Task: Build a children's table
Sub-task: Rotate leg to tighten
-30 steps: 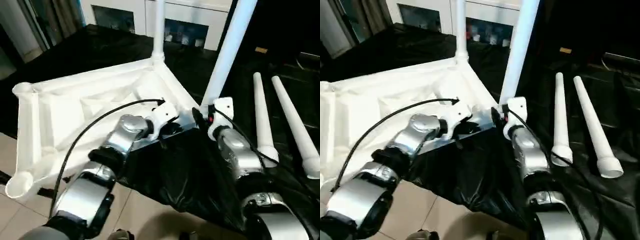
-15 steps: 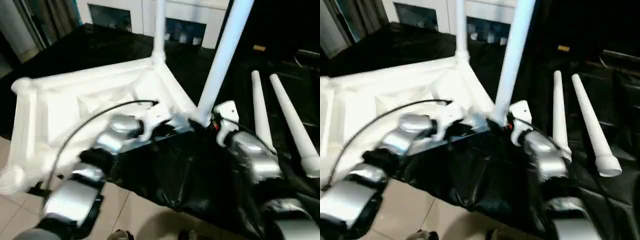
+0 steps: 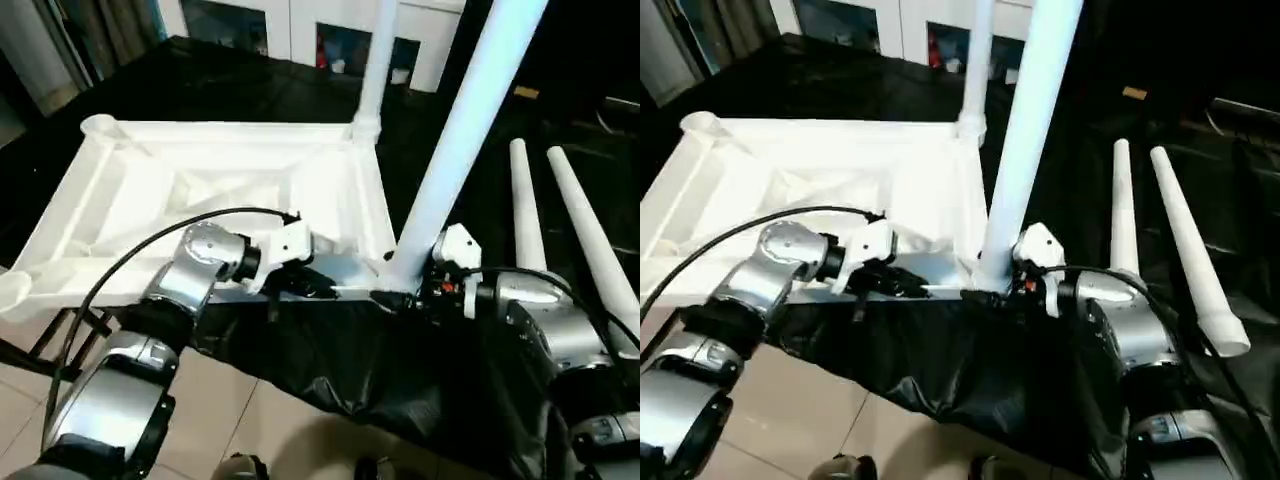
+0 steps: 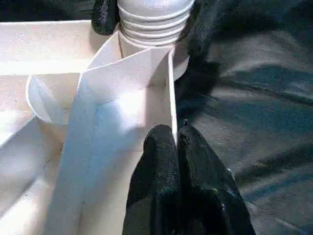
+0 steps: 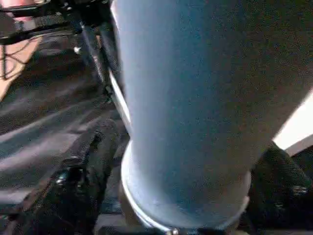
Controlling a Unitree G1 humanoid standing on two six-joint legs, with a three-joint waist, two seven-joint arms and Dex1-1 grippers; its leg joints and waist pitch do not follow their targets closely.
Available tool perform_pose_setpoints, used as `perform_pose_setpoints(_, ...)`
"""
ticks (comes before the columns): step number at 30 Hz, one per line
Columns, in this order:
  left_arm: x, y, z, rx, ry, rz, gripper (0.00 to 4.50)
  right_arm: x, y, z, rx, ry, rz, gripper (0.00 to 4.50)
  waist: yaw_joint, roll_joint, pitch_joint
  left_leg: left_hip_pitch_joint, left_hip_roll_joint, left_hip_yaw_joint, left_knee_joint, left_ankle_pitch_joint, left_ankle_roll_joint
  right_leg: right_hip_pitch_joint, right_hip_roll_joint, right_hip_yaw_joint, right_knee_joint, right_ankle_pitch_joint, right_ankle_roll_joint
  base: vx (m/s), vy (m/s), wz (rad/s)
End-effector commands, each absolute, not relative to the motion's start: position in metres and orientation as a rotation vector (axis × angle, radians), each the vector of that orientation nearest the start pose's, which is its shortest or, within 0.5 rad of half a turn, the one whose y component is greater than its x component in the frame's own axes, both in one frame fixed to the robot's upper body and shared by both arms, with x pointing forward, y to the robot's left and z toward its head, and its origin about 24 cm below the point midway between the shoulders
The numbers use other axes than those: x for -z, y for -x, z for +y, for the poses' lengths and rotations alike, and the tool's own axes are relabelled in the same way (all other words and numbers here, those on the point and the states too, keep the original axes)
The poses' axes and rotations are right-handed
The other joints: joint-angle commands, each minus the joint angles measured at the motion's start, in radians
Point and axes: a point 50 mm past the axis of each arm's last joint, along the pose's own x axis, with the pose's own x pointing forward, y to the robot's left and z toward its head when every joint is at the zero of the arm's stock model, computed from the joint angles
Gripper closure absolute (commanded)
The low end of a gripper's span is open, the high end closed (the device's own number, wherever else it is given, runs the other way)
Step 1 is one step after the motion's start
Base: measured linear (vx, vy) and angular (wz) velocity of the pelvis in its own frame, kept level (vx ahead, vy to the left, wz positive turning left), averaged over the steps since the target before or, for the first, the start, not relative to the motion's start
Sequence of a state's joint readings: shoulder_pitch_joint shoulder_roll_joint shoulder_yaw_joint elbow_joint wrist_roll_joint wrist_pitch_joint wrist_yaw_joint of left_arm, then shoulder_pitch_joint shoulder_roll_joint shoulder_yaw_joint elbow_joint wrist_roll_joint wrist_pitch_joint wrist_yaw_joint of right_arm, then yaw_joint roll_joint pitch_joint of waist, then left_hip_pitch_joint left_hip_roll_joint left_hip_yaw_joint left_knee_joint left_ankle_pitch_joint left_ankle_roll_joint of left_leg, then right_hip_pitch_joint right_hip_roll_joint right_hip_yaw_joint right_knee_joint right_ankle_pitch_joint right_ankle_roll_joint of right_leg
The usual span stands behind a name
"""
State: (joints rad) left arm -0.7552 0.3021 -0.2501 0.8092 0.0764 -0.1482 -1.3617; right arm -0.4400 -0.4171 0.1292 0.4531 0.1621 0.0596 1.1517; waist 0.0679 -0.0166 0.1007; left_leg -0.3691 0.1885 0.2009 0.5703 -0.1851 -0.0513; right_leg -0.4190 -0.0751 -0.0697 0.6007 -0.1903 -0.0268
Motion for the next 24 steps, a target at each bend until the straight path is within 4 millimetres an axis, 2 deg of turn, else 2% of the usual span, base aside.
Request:
perform_pose_setpoints(1, -0.070, -0.327, 0.104, 1.588, -0.489, 0.293, 4.50, -0.059, -0.296, -0.152, -1.285, 0.210, 0.260, 1.19, 0.006, -0.017, -0.068, 0.007, 0.053, -0.016, -0.048, -0.075, 0.168, 0.065, -0.080, 0.052, -0.053, -0.056, -0.281, 0.000, 0.000, 0.00)
perform_pose_setpoints(3, -0.069, -0.326, 0.105, 1.598, -0.492, 0.298, 4.50, -0.058, -0.294, -0.151, -1.299, 0.203, 0.265, 1.34, 0.007, -0.017, -0.067, 0.008, 0.054, -0.017, -0.049, -0.080, 0.156, 0.064, -0.079, 0.053, -0.055, -0.070, -0.276, 0.000, 0.000, 0.00)
perform_pose_setpoints(4, -0.069, -0.326, 0.105, 1.600, -0.492, 0.300, 4.50, -0.057, -0.293, -0.150, -1.301, 0.196, 0.267, 1.45, 0.008, -0.012, -0.071, 0.009, 0.054, -0.018, -0.049, -0.078, 0.152, 0.064, -0.080, 0.053, -0.053, -0.065, -0.278, 0.000, 0.000, 0.00)
perform_pose_setpoints(8, -0.069, -0.326, 0.104, 1.588, -0.475, 0.298, 4.50, -0.055, -0.293, -0.148, -1.287, 0.168, 0.270, 1.66, 0.010, -0.016, -0.073, 0.008, 0.052, -0.017, -0.046, -0.054, 0.155, 0.067, -0.080, 0.053, -0.046, -0.013, -0.287, 0.000, 0.000, 0.00)
perform_pose_setpoints(10, -0.069, -0.330, 0.098, 1.527, -0.435, 0.295, 4.50, -0.051, -0.297, -0.145, -1.185, 0.118, 0.262, 1.73, 0.011, -0.016, -0.073, 0.007, 0.051, -0.016, -0.045, -0.045, 0.158, 0.067, -0.078, 0.053, -0.044, 0.000, -0.288, 0.000, 0.000, 0.00)
perform_pose_setpoints(11, -0.069, -0.332, 0.097, 1.500, -0.431, 0.303, 4.50, -0.048, -0.302, -0.143, -1.119, 0.124, 0.257, 1.75, 0.010, -0.013, -0.073, 0.007, 0.053, -0.017, -0.047, -0.049, 0.148, 0.064, -0.080, 0.053, -0.046, -0.018, -0.287, 0.000, 0.000, 0.00)
perform_pose_setpoints(12, -0.068, -0.337, 0.095, 1.442, -0.440, 0.321, 4.50, -0.044, -0.309, -0.141, -1.020, 0.118, 0.253, 1.76, 0.004, -0.013, -0.072, 0.008, 0.051, -0.018, -0.049, -0.076, 0.124, 0.062, -0.082, 0.053, -0.053, -0.066, -0.279, 0.000, 0.000, 0.00)
perform_pose_setpoints(13, -0.067, -0.338, 0.095, 1.422, -0.442, 0.327, 4.50, -0.043, -0.311, -0.140, -0.989, 0.115, 0.255, 1.76, 0.002, -0.014, -0.070, 0.009, 0.048, -0.019, -0.050, -0.092, 0.113, 0.062, -0.082, 0.053, -0.057, -0.094, -0.276, 0.000, 0.000, 0.00)
perform_pose_setpoints(14, -0.066, -0.341, 0.092, 1.379, -0.437, 0.340, 4.50, -0.040, -0.316, -0.139, -0.908, 0.113, 0.261, 1.76, -0.004, -0.014, -0.065, 0.010, 0.046, -0.020, -0.053, -0.132, 0.090, 0.061, -0.083, 0.054, -0.068, -0.170, -0.265, 0.000, 0.000, 0.00)
perform_pose_setpoints(15, -0.064, -0.345, 0.087, 1.310, -0.414, 0.345, 4.50, -0.035, -0.323, -0.134, -0.793, 0.090, 0.271, 1.77, -0.009, -0.012, -0.061, 0.017, 0.045, -0.020, -0.055, -0.173, 0.061, 0.054, -0.083, 0.055, -0.077, -0.260, -0.247, 0.000, 0.000, 0.00)
perform_pose_setpoints(17, -0.063, -0.347, 0.083, 1.281, -0.404, 0.349, 4.50, -0.033, -0.327, -0.130, -0.731, 0.079, 0.276, 1.77, -0.012, -0.009, -0.060, 0.016, 0.043, -0.024, -0.058, -0.182, 0.039, 0.057, -0.083, 0.056, -0.082, -0.306, -0.221, 0.000, 0.000, 0.00)
perform_pose_setpoints(18, -0.061, -0.349, 0.077, 1.229, -0.401, 0.352, 4.50, -0.030, -0.332, -0.124, -0.647, 0.055, 0.294, 1.78, -0.013, -0.010, -0.060, 0.019, 0.043, -0.023, -0.058, -0.190, 0.036, 0.054, -0.082, 0.058, -0.085, -0.317, -0.214, 0.000, 0.000, 0.00)
perform_pose_setpoints(21, -0.059, -0.352, 0.066, 1.154, -0.373, 0.359, 4.50, -0.027, -0.337, -0.112, -0.556, 0.032, 0.303, 1.78, -0.016, -0.007, -0.055, 0.021, 0.044, -0.024, -0.064, -0.210, 0.032, 0.049, -0.079, 0.059, -0.088, -0.333, -0.204, 0.000, 0.000, 0.00)
perform_pose_setpoints(24, -0.059, -0.353, 0.052, 1.087, -0.335, 0.344, 4.50, -0.028, -0.341, -0.097, -0.476, -0.009, 0.289, 1.78, -0.014, -0.010, -0.053, 0.027, 0.044, -0.027, -0.067, -0.239, 0.026, 0.050, -0.083, 0.058, -0.095, -0.382, -0.189, 0.000, 0.000, 0.00)
